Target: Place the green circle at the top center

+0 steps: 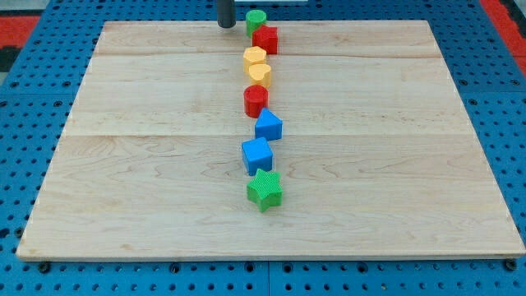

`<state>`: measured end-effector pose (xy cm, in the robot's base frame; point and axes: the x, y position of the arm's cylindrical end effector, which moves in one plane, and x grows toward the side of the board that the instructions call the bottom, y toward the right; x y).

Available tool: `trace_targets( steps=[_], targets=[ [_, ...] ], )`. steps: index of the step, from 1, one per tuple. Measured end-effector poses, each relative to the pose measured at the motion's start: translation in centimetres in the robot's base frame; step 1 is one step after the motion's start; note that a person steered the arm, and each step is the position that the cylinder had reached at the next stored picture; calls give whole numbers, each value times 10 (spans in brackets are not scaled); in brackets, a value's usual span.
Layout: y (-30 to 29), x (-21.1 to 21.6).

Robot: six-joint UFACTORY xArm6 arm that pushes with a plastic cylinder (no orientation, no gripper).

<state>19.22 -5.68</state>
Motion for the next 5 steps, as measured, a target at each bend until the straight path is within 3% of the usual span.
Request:
trace_targets(
  steps=[2,3,4,5],
  targets=[
    [35,2],
    [1,2],
    [-18,54],
    [-18,156]
  ],
)
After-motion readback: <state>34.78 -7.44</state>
